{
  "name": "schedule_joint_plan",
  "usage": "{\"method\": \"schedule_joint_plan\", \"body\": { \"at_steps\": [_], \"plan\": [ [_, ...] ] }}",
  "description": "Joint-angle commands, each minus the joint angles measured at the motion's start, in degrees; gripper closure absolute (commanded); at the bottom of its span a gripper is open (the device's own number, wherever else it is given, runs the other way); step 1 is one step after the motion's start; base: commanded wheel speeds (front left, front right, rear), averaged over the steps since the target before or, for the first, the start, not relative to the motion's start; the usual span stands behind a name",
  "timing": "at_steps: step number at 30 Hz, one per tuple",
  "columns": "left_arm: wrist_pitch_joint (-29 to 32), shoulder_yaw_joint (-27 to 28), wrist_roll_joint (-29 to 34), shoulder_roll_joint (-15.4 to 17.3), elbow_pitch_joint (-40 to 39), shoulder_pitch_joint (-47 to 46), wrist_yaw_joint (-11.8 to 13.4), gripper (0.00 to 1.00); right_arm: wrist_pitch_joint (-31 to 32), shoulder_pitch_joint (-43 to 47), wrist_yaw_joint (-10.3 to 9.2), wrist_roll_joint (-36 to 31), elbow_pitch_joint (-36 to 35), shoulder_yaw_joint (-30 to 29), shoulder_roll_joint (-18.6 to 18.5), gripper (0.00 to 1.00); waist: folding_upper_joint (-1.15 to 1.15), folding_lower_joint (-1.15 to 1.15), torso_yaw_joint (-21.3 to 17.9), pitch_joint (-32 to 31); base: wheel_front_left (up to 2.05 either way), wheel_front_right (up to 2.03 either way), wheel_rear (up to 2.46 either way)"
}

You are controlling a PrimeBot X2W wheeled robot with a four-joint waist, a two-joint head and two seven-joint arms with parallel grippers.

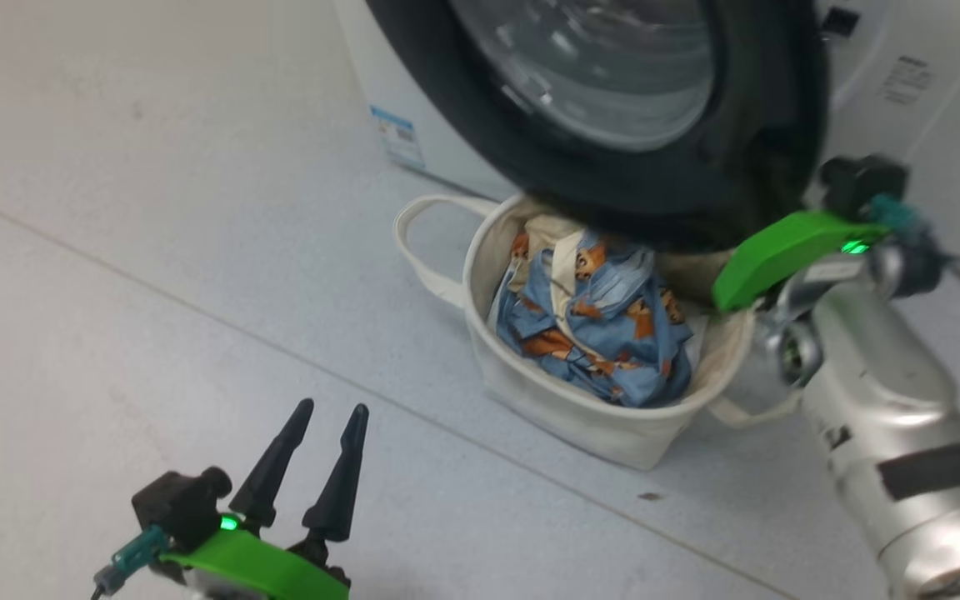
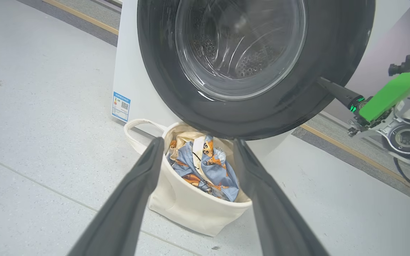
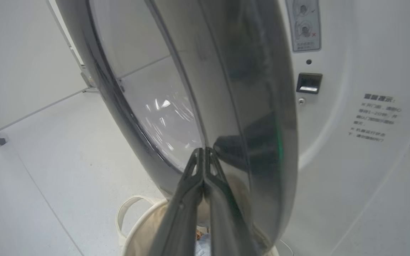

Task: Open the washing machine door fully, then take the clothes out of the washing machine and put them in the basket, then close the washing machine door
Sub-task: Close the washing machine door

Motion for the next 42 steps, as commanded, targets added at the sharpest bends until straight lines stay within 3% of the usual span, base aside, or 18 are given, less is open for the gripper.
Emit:
{"method": "schedule_joint_plan", "body": {
  "at_steps": [1,13,23,24,25,26,42],
  "plan": [
    [-0.83,1.6,-0.04,0.29,-2.11,-2.63,-0.43,0.0,-0.76,-4.16,-0.01,-2.1,-2.05,-2.86,-1.1,1.0,0.0,0.0,2.04,3.13,0.0,0.0,0.0],
    [-1.55,0.78,-0.17,-0.79,-1.01,-5.0,-1.16,0.0,-0.76,-10.1,-0.01,-8.67,-1.32,-15.06,-3.69,1.0,0.0,0.0,4.74,5.26,0.0,0.0,0.0],
    [-1.58,0.86,-0.25,-0.1,-0.01,-4.66,-1.07,0.0,-0.76,-5.95,-0.01,-9.25,-1.71,-14.29,-0.29,1.0,0.0,0.0,1.4,0.98,0.0,0.0,0.0],
    [-1.48,0.88,-0.22,0.09,-0.02,-4.64,-1.01,0.0,-0.76,-5.14,-0.01,-9.17,-1.86,-13.76,0.11,0.88,0.0,0.0,0.79,0.4,0.0,0.0,0.0],
    [-1.38,0.93,-0.21,0.29,-0.06,-4.6,-0.92,0.0,-0.76,-4.29,-0.01,-9.07,-2.12,-12.96,0.56,0.51,0.0,0.0,0.14,-0.18,0.0,0.0,0.0],
    [-1.25,0.97,-0.23,0.48,-0.11,-4.54,-0.84,0.0,-0.76,-3.37,-0.01,-8.78,-2.25,-11.79,1.05,0.0,0.0,0.0,-0.55,-0.77,0.0,0.0,0.0],
    [0.67,3.28,-0.62,4.73,-2.55,-2.78,1.65,0.0,-0.76,9.32,-0.01,-1.25,-9.35,4.23,3.48,0.0,0.0,0.0,-15.4,-9.71,0.0,0.0,0.0]
  ]
}}
